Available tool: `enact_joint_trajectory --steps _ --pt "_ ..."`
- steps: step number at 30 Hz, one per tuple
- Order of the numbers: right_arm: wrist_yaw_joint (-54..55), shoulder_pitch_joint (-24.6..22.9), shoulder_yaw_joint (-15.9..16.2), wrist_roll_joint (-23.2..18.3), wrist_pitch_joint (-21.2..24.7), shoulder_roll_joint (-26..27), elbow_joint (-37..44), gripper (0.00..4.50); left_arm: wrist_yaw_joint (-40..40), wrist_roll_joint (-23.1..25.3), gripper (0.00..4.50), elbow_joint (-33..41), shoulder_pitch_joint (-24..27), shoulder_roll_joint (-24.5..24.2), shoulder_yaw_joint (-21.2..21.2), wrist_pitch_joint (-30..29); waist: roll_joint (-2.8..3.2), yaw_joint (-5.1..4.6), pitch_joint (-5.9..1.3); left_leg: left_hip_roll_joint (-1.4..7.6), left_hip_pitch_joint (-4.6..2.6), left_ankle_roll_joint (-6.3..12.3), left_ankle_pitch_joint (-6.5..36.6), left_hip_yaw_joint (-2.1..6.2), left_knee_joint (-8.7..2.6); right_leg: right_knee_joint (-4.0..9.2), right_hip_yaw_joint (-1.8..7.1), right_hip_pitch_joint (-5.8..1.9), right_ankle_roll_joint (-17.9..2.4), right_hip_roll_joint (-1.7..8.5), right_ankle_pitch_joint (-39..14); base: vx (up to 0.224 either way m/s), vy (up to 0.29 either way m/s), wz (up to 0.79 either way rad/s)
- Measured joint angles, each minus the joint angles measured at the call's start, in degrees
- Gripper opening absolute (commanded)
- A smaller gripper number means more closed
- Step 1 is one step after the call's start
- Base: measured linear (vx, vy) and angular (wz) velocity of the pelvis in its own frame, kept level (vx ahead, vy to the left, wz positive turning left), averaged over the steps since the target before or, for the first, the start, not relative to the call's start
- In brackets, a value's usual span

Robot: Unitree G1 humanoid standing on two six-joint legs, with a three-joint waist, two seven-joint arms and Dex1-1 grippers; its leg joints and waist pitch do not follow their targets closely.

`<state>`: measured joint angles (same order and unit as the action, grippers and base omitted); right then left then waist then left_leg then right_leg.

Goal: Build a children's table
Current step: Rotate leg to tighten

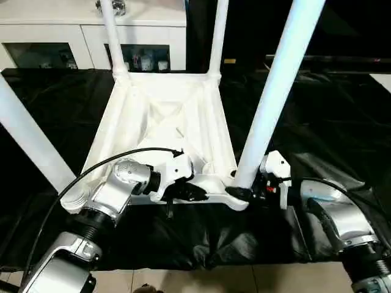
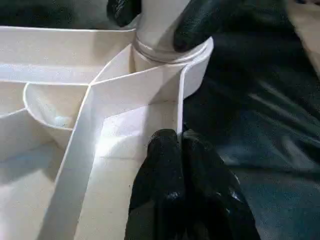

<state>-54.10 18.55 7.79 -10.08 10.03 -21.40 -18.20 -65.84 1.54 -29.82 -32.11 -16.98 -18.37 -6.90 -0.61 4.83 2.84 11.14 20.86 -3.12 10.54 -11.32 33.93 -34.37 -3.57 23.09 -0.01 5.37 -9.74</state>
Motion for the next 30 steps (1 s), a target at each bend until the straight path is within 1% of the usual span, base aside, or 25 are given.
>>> enact_joint_trajectory --steps 2,3,5,6,8,10,13,14,17,18,20,23,26,28,29,30 --pt "5.0 0.4 -1.2 0.9 0.7 2.3 -1.0 1.98 3.3 0.8 0.0 0.4 0.0 1.3 0.3 -1.9 -0.09 -0.51 -0.05 0.0 -0.06 -0.07 0.0 0.02 0.0 0.02 0.0 -0.01 0.0 0.0 0.0 0.0 0.0 0.0" --pt "8.0 0.9 -1.9 1.3 1.1 3.4 -1.7 1.98 5.3 1.2 0.0 0.5 0.0 2.3 0.6 -3.2 -0.15 -0.95 -0.07 -0.02 -0.09 -0.11 -0.1 0.05 0.0 0.03 -0.01 -0.01 0.0 0.0 0.0 0.0 0.0 0.0" --pt "15.4 1.4 -3.8 2.0 2.4 7.1 -2.7 1.97 10.0 2.3 0.0 1.5 0.0 4.7 1.1 -6.7 -0.22 -1.71 -0.09 -0.02 -0.12 -0.11 -0.1 0.11 -0.01 0.13 -0.06 -0.02 0.1 -0.01 0.0 0.0 0.0 0.0" --pt "19.0 1.5 -4.5 2.5 2.7 8.6 -2.9 1.97 12.0 2.7 0.0 1.9 0.0 5.7 1.2 -8.1 -0.21 -1.9 -0.09 -0.02 -0.12 -0.11 -0.1 0.15 -0.03 0.22 -0.08 -0.03 0.1 -0.01 0.0 0.0 0.0 0.0" --pt "27.1 2.5 -5.4 4.6 3.3 12.4 -3.6 1.97 16.1 3.5 0.0 2.5 0.1 7.8 1.6 -10.5 -0.2 -2.57 -0.11 -0.04 -0.14 -0.11 -0.1 0.25 -0.03 0.3 -0.13 -0.02 0.1 -0.01 0.0 0.0 0.0 0.0" --pt "31.2 3.0 -5.7 5.5 3.2 14.5 -4.2 1.97 17.6 3.8 0.0 3.1 0.4 8.4 1.6 -11.5 -0.2 -2.96 -0.11 -0.08 -0.21 -0.12 -0.1 0.31 -0.03 0.36 -0.15 -0.02 0.1 -0.01 0.0 0.0 0.0 0.0" --pt "32.1 2.9 -5.7 5.9 2.2 15.3 -4.4 1.97 17.9 3.9 0.0 4.2 1.3 8.5 1.7 -11.8 -0.2 -3.08 -0.11 -0.13 -0.22 -0.12 -0.1 0.5 -0.04 0.46 -0.2 -0.02 0.1 -0.02 0.0 0.0 0.0 0.0" --pt "32.1 2.7 -5.7 6.1 1.7 15.4 -4.4 2.52 17.7 3.9 0.0 4.4 1.4 8.3 1.6 -11.6 -0.2 -3.12 -0.11 -0.14 -0.21 -0.12 -0.1 0.5 -0.04 0.48 -0.19 -0.02 0.1 -0.03 0.0 0.0 0.0 0.0" --pt "31.2 2.7 -5.7 6.0 1.6 15.6 -4.4 2.86 17.1 4.3 0.0 4.4 1.6 7.5 1.0 -9.5 -0.2 -3.19 -0.11 -0.16 -0.17 -0.12 -0.1 0.61 -0.05 0.49 -0.2 0.02 0.1 -0.06 0.0 0.0 0.0 0.0" --pt "31.0 2.7 -5.7 6.0 1.5 15.5 -4.3 2.86 16.7 4.3 0.0 4.4 1.6 7.3 0.8 -9.1 -0.2 -3.18 -0.11 -0.16 -0.17 -0.12 -0.1 0.61 -0.05 0.48 -0.19 0.02 0.1 -0.07 0.0 0.0 0.0 0.0" --pt "28.4 2.7 -4.6 6.2 1.1 14.0 -4.3 3.15 15.1 4.1 0.0 4.9 1.6 6.3 0.5 -8.5 -0.2 -3.09 -0.11 -0.15 -0.09 -0.13 -0.1 0.62 -0.07 0.44 -0.19 0.05 0.1 -0.07 0.0 0.0 0.0 0.0" --pt "23.9 2.7 -3.4 6.0 0.9 11.7 -4.1 3.15 13.1 3.2 0.0 5.7 2.0 5.4 0.5 -8.1 -0.2 -2.87 -0.11 -0.14 0.0 -0.13 -0.1 0.63 -0.08 0.34 -0.18 0.07 0.0 -0.08 0.1 0.0 0.0 0.0" --pt "14.3 2.1 -2.1 4.0 0.8 7.1 -2.4 3.15 8.7 1.1 0.0 5.9 2.0 3.6 0.6 -8.0 -0.18 -2.56 -0.09 -0.12 0.14 -0.13 -0.1 0.62 -0.12 0.27 -0.18 0.11 -0.3 -0.09 0.3 0.0 0.0 0.0" --pt "7.7 1.6 -1.7 2.0 1.1 4.3 -1.4 3.15 5.1 -0.1 0.0 5.9 2.1 1.9 0.6 -7.1 -0.16 -2.21 -0.08 -0.09 0.21 -0.11 -0.1 0.6 -0.15 0.25 -0.18 0.13 -0.2 -0.1 0.2 0.028 -0.002 0.03" --pt "2.1 1.2 -0.5 0.4 2.1 1.8 0.4 3.15 2.0 -0.9 0.0 5.9 2.1 0.6 0.4 -6.4 -0.11 -1.75 -0.06 -0.1 0.26 -0.11 -0.1 0.6 -0.16 0.28 -0.18 0.13 -0.2 -0.09 0.2 0.0 0.0 0.0" --pt "-0.7 1.1 -0.2 -0.3 2.6 0.5 0.9 2.98 0.6 -1.2 0.0 5.9 2.1 0.1 0.4 -6.1 -0.12 -1.39 -0.06 -0.08 0.29 -0.09 -0.1 0.6 -0.17 0.29 -0.19 0.13 -0.2 -0.09 0.1 0.0 0.0 0.0"
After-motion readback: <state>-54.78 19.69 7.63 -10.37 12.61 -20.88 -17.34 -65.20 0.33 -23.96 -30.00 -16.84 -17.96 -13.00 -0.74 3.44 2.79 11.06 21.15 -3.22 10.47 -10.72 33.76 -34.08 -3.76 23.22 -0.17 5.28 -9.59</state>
